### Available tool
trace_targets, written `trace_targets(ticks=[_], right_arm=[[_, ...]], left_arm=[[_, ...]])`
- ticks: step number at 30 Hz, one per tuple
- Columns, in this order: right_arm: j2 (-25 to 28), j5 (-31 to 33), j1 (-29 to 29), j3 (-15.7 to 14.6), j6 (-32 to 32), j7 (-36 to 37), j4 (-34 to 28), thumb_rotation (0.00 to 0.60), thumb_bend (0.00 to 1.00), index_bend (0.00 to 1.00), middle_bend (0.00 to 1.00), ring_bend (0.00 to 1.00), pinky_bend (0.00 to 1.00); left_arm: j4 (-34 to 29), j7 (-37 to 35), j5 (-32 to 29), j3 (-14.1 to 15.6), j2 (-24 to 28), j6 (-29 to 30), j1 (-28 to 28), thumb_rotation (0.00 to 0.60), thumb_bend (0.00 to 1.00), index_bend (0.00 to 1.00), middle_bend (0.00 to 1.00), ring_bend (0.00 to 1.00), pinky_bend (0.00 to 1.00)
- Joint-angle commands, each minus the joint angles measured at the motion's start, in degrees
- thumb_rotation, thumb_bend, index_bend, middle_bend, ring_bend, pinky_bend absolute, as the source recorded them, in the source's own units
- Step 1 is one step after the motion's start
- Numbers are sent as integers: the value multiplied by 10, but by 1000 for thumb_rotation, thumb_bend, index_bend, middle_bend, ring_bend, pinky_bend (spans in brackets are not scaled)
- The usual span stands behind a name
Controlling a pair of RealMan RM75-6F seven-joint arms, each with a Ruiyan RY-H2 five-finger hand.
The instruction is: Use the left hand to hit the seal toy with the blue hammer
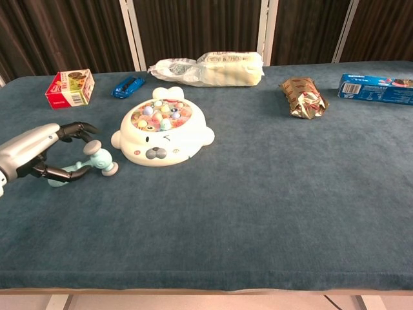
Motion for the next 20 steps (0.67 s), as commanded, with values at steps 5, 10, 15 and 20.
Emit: trace_targets(ticks=[5, 10, 15, 20], right_arm=[[-1, 7, -1, 4, 2, -3, 1, 600, 205, 0, 0, 0, 0], [-8, 19, -3, 7, -4, -26, -3, 600, 204, 0, 0, 0, 0], [-14, 22, -3, 8, -11, -49, -11, 600, 205, 0, 0, 0, 0], [-15, 14, -3, 4, -9, -54, -12, 600, 204, 0, 0, 0, 0]], left_arm=[[-123, -5, 96, 65, 115, 142, 77, 471, 342, 24, 0, 1, 87], [-233, 7, 162, 146, 221, 254, 168, 593, 379, 0, 0, 0, 0], [-176, -38, 215, 184, 217, 331, 226, 600, 386, 0, 0, 0, 0], [-185, -39, 210, 175, 226, 313, 225, 600, 389, 0, 0, 0, 0]])
